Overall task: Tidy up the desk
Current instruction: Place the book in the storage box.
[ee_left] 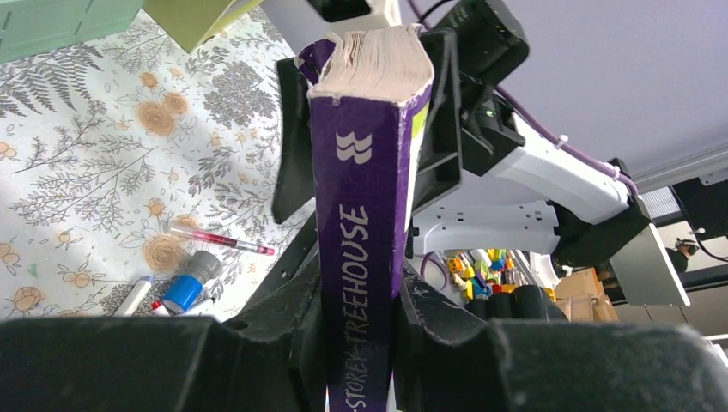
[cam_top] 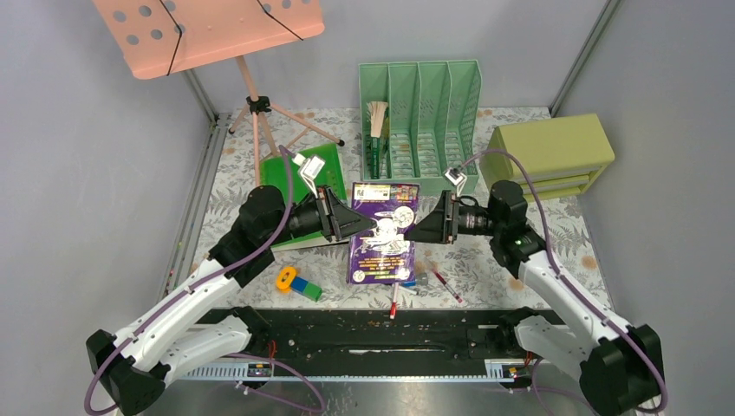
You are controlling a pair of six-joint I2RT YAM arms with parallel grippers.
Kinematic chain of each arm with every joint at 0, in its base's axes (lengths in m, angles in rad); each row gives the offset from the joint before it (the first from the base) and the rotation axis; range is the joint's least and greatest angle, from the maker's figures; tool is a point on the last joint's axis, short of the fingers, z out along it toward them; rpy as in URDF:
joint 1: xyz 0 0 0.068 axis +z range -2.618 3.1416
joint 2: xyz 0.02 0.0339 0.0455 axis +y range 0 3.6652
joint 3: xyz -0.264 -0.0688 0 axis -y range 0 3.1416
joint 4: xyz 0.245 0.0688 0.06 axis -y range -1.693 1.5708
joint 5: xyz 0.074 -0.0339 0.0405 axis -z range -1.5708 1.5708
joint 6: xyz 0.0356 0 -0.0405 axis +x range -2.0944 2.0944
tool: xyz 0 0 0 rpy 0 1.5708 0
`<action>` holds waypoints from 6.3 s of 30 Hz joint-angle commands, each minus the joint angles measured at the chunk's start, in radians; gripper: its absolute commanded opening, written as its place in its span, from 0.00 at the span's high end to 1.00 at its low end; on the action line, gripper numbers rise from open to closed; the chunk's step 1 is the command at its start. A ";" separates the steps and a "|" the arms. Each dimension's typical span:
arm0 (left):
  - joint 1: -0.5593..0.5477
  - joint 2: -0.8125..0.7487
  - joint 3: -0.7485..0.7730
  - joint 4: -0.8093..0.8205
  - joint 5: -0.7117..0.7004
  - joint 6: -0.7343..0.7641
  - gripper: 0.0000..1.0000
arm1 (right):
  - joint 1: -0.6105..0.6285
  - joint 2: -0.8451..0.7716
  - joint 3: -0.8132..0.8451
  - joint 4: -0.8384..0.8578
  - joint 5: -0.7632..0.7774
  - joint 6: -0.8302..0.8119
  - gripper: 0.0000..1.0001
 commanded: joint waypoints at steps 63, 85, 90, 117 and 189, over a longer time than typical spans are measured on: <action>0.139 0.031 0.036 -0.054 0.254 0.073 0.08 | 0.116 -0.095 0.210 -0.430 -0.043 -0.380 1.00; 0.138 0.079 0.059 -0.017 0.480 0.070 0.58 | 0.116 -0.044 0.182 -0.453 0.035 -0.406 1.00; 0.138 0.087 0.068 -0.076 0.463 0.104 0.77 | 0.116 -0.049 0.180 -0.455 0.035 -0.408 1.00; 0.101 0.096 0.107 -0.157 0.474 0.181 1.00 | 0.115 -0.004 0.222 -0.427 0.087 -0.421 0.14; 0.143 0.228 0.436 -0.173 -0.705 0.571 1.00 | 0.114 -0.295 0.134 -0.801 0.872 -0.456 0.01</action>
